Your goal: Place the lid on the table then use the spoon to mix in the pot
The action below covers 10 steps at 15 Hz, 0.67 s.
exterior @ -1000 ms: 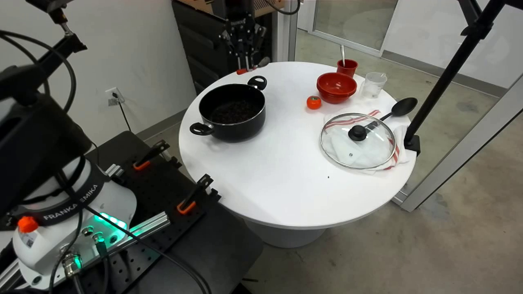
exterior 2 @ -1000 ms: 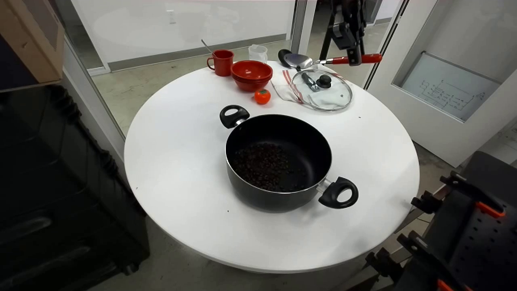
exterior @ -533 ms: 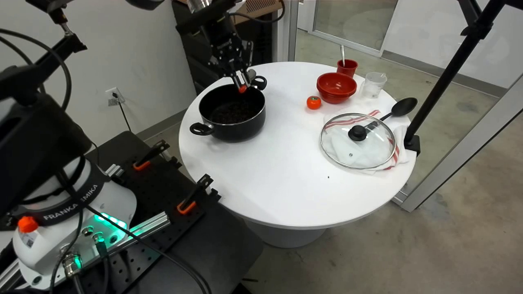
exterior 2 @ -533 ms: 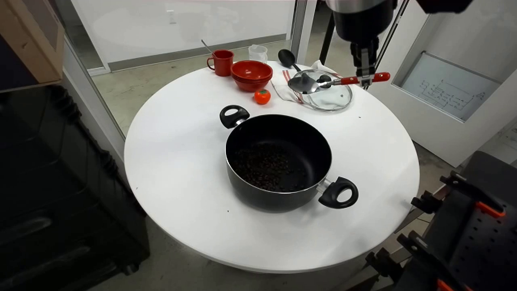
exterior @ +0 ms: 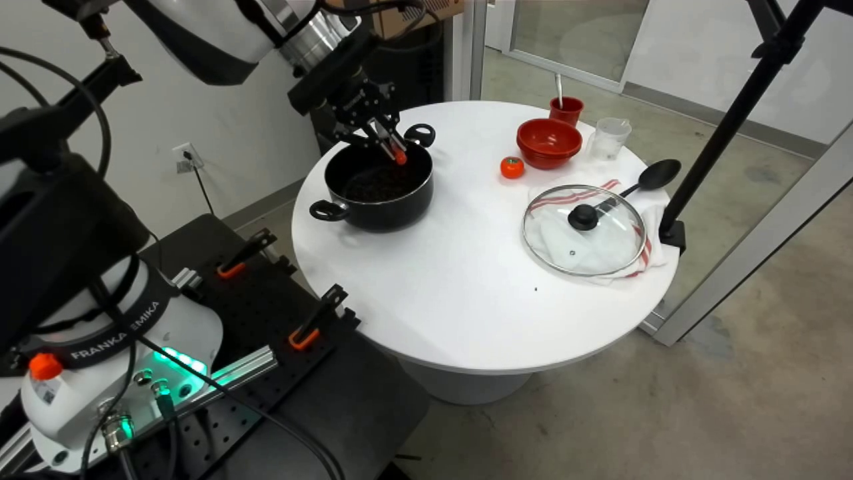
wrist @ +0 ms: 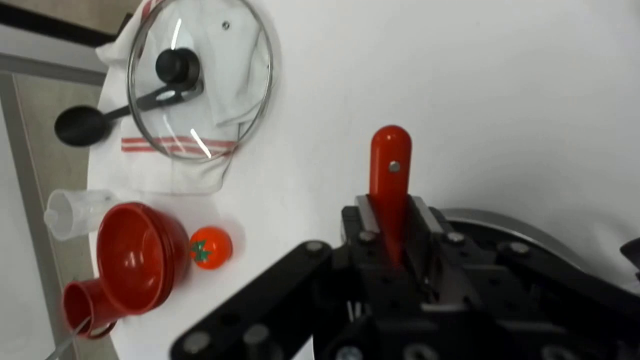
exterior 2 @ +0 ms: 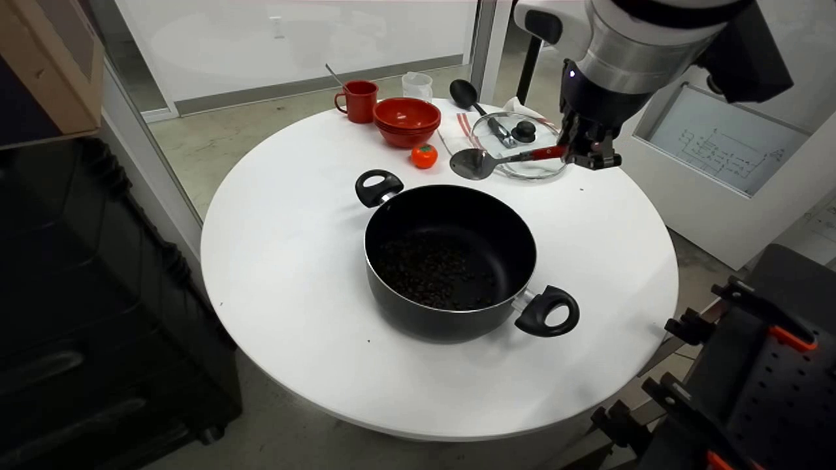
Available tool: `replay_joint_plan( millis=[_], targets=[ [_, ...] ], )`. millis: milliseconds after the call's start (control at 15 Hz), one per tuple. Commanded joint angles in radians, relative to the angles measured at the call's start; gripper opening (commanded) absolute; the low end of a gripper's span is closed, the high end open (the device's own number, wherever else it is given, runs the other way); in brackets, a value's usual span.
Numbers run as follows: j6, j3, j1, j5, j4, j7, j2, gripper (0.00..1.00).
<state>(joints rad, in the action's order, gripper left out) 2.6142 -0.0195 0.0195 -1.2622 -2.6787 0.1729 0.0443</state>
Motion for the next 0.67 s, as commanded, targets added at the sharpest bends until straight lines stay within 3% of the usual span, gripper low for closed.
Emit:
replay_joint_plan(
  millis=[0, 133, 200, 333, 600],
  targets=[
    [0.187, 0.028, -0.032, -0.249, 0.005, 0.155, 0.011, 0.05],
    [0.270, 0.041, -0.048, -0.413, 0.033, 0.271, 0.006, 0.05],
    [0.238, 0.039, -0.047, -0.416, 0.036, 0.291, 0.004, 0.05],
    [0.073, 0.024, -0.040, -0.259, 0.020, 0.246, -0.008, 0.05],
    [-0.068, 0.018, -0.022, 0.083, 0.098, 0.146, -0.077, 0.05]
  ],
)
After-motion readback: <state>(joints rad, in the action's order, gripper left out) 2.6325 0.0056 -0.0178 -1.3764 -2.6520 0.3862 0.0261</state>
